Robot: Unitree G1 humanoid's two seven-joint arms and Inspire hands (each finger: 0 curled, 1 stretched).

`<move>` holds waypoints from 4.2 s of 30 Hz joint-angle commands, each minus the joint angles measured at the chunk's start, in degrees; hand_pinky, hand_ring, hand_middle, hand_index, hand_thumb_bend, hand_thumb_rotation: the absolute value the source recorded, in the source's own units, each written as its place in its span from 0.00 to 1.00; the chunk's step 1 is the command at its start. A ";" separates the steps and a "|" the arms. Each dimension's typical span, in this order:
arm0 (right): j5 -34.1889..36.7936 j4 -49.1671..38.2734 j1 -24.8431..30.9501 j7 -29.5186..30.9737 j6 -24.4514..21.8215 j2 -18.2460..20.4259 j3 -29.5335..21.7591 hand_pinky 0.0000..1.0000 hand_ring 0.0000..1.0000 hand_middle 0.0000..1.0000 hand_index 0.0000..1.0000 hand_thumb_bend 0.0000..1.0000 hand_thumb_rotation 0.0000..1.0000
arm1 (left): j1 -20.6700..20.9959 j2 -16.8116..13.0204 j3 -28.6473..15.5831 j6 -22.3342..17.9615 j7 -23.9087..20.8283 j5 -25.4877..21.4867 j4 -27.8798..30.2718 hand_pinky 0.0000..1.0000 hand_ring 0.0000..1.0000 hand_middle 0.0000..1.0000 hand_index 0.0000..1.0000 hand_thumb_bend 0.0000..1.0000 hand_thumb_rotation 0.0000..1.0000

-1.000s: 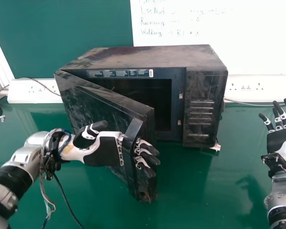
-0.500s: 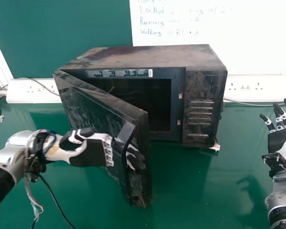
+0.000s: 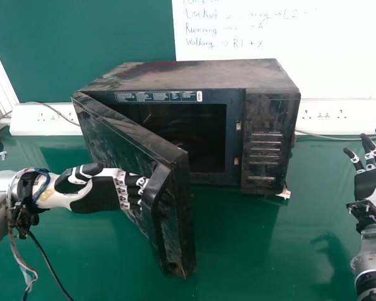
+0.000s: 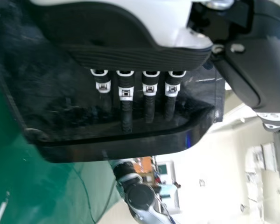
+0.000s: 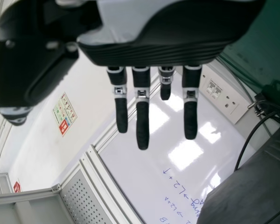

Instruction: Open the door of oven

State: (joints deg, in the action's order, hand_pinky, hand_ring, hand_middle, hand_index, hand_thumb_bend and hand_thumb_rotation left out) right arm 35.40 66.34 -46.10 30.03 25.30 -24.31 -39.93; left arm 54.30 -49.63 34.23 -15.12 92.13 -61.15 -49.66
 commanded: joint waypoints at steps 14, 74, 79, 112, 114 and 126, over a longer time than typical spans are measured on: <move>-0.11 -0.39 -0.60 -1.05 -0.23 -0.32 -0.03 0.64 0.78 0.91 0.92 1.00 0.89 | 3.49 -2.38 7.14 -0.79 0.37 -1.66 10.23 0.28 0.34 0.44 0.67 1.00 0.79; 0.55 -0.87 -0.94 -2.39 -1.05 -2.04 -1.03 0.64 0.76 0.89 0.91 1.00 0.92 | 10.17 -23.64 8.85 -29.10 0.37 1.42 23.02 0.03 0.11 0.21 0.45 0.91 0.98; 0.76 -1.21 -0.82 -1.36 -1.35 -2.39 -1.10 0.65 0.77 0.91 0.93 1.00 0.92 | 2.16 -24.58 -2.29 -27.45 0.37 -1.16 21.12 0.10 0.20 0.33 0.48 0.85 0.88; -0.60 0.50 -3.58 -1.36 -1.15 -2.60 0.21 0.58 0.74 0.91 0.92 1.00 0.89 | -38.35 -20.22 -61.67 -27.65 0.37 -0.15 26.30 0.05 0.12 0.48 0.49 0.52 0.00; -0.57 0.48 -3.52 -1.31 -1.15 -2.62 0.18 0.58 0.74 0.91 0.92 1.00 0.89 | -38.51 -20.05 -62.05 -27.43 0.37 0.05 26.59 0.05 0.12 0.48 0.49 0.52 0.00; -0.59 0.04 -3.28 -1.36 -0.64 -2.00 0.32 0.58 0.74 0.91 0.92 1.00 0.89 | -39.29 -20.00 -63.01 -27.15 0.37 0.01 26.46 0.05 0.12 0.48 0.49 0.52 0.00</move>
State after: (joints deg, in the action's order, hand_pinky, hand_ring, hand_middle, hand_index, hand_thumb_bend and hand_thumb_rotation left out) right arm 35.13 66.53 -48.92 28.87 24.25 -26.79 -39.77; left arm 15.19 -69.40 -27.92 -42.51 91.72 -61.13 -23.03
